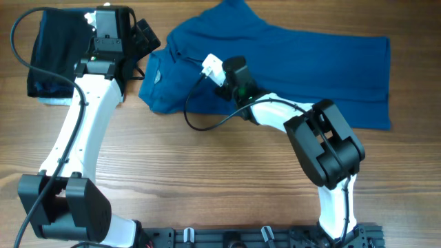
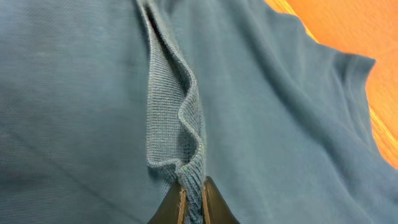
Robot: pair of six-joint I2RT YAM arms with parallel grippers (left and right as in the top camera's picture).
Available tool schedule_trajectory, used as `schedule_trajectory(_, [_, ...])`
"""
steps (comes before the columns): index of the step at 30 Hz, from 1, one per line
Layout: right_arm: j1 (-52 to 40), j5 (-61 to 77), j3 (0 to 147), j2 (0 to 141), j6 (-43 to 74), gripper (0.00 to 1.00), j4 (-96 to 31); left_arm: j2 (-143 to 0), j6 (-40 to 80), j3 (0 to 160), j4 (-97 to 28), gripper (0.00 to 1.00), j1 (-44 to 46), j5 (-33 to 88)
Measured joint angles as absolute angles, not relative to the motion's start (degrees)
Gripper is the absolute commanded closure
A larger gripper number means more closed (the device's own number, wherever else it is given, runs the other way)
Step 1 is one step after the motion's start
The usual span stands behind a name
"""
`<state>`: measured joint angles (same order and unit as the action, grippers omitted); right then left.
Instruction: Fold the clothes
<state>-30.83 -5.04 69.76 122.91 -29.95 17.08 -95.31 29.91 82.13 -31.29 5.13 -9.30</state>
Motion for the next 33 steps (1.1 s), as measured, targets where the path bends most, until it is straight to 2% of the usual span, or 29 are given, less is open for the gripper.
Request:
schedule_trajectory(11, [-27.6,-1.1,69.9,123.4,-29.6,0.96,25.0,-95.3,29.9,82.1,-31.3,0.0,5.1,-9.3])
schedule_trajectory(21, [-25.8,-0.9,72.2,132.6,-29.5,0.96,32.7,-95.3,29.9,82.1,-31.3,0.0,5.1,-9.3])
schedule_trajectory(22, [-25.1,-0.9,73.3,133.0,-29.1,0.93,32.7,-95.3,29.9,82.1,-31.3,0.0,5.1,-9.3])
schedule_trajectory(26, [-22.3,-1.0,76.6,133.3,-26.9,0.69,32.8,-95.3,29.9,82.1,-31.3,0.0,5.1,-9.3])
schedule_trajectory(27, [-21.4,-1.1,77.5,133.3,-26.7,0.48,32.9,-95.3,29.9,82.1,-31.3,0.0,5.1,-9.3])
schedule_trajectory(28, [-20.8,-1.3,78.3,133.3,-26.2,0.22,32.9,-95.3,29.9,82.1,-31.3,0.0,5.1,-9.3])
schedule_trajectory(29, [-20.5,-1.3,78.9,133.3,-26.2,0.01,32.9,-95.3,29.9,82.1,-31.3,0.0,5.1,-9.3])
schedule_trajectory(33, [-20.2,-1.5,80.8,133.3,-24.1,0.01,31.1,-95.3,29.9,82.1,-31.3,0.0,5.1,-9.3])
